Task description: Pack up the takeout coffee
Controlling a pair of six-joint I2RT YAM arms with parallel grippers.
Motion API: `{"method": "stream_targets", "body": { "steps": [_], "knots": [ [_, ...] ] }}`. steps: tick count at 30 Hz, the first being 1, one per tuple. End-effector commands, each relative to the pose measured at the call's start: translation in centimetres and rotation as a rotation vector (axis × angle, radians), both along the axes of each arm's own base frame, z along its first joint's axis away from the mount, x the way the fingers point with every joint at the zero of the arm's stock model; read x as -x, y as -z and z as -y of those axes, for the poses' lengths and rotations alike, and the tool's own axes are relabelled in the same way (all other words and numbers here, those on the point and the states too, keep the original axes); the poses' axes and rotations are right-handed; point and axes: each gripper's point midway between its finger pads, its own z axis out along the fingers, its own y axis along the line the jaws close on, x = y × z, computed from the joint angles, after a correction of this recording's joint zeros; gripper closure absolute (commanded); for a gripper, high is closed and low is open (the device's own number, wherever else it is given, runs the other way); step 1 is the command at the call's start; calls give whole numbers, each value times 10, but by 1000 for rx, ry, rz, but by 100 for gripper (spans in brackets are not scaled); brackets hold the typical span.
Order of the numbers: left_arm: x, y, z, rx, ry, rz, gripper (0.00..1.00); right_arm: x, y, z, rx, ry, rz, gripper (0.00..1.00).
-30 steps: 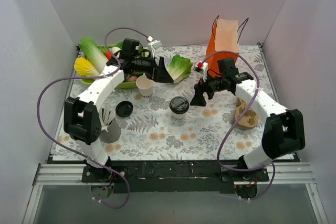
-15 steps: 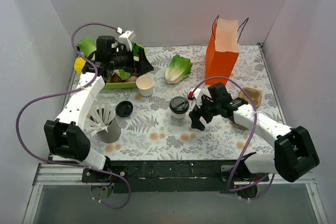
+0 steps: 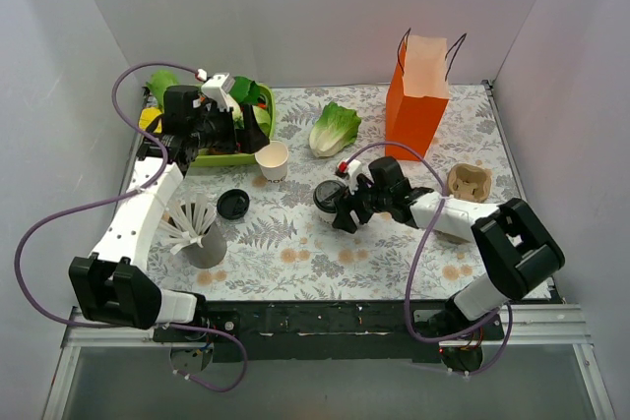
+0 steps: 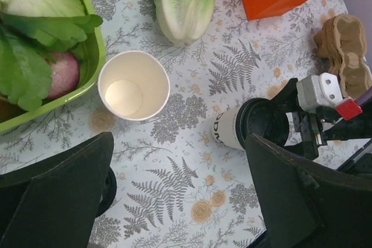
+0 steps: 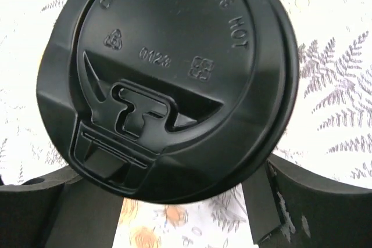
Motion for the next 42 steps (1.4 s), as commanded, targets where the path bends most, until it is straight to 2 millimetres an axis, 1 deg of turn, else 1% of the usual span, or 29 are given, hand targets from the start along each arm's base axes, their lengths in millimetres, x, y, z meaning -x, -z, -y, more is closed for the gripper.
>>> {"method": "stream_targets", "body": {
  "steps": [1,3,5,6,7,8,9,10,11,12,15,17,18,20,23,24,25,26,28,31,36,39,40,41,42],
  "knots": [
    [13,-9,-18,-20,-54,22,2,-36,-23,-30,-112,26,123,23],
    [16,-8,-22,-20,-64,15,2,-44,-19,-34,-117,40,134,23],
    [17,-6,-25,-14,-71,7,2,-57,-24,-40,-133,60,163,23],
    [17,-8,-26,-9,-72,9,2,-62,-20,-42,-129,74,152,23],
    [17,-7,-27,-7,-76,6,2,-68,-21,-42,-130,91,155,23],
    [17,-8,-29,-7,-83,6,2,-77,-28,-47,-143,107,166,22],
    [16,-7,-30,-9,-86,5,2,-84,-23,-47,-135,124,158,22],
    [16,-6,-32,-13,-91,3,2,-90,-24,-47,-152,161,132,21],
    [15,-6,-33,-12,-94,5,2,-100,-32,-50,-167,178,143,21],
    [15,-4,-34,-14,-96,1,2,-103,-27,-51,-162,186,131,21],
    [14,-2,-35,-5,-100,-8,2,-119,-27,-55,-153,217,135,20],
    [12,0,-36,4,-104,-18,2,-124,-24,-55,-148,240,130,18],
    [11,1,-37,9,-111,-23,2,-125,-18,-55,-141,250,122,18],
    [10,1,-38,16,-111,-29,2,-124,-13,-54,-139,251,108,17],
    [10,1,-42,21,-116,-26,2,-116,-5,-51,-133,239,87,17],
    [10,0,-42,26,-119,-25,2,-113,-7,-51,-136,233,89,18],
    [10,1,-43,31,-120,-27,2,-109,-2,-49,-130,228,81,18],
    [8,1,-47,35,-131,-29,2,-108,-3,-48,-133,227,87,19],
    [8,0,-47,53,-125,-35,2,-105,-3,-46,-138,221,95,20],
    [7,-2,-39,83,-79,-38,2,-104,-5,-46,-142,215,107,23],
    [3,3,-29,119,-20,-62,2,-103,-7,-48,-154,196,108,26],
    [1,0,-27,120,3,-55,2,-94,-21,-52,-173,142,107,28],
    [-1,2,-27,118,1,-58,2,-87,-27,-55,-190,112,97,27],
    [-2,3,-28,113,-3,-55,2,-85,-39,-56,-213,106,96,24],
    [-4,2,-28,114,-3,-52,2,-82,-44,-57,-222,100,82,20]
  ]
}}
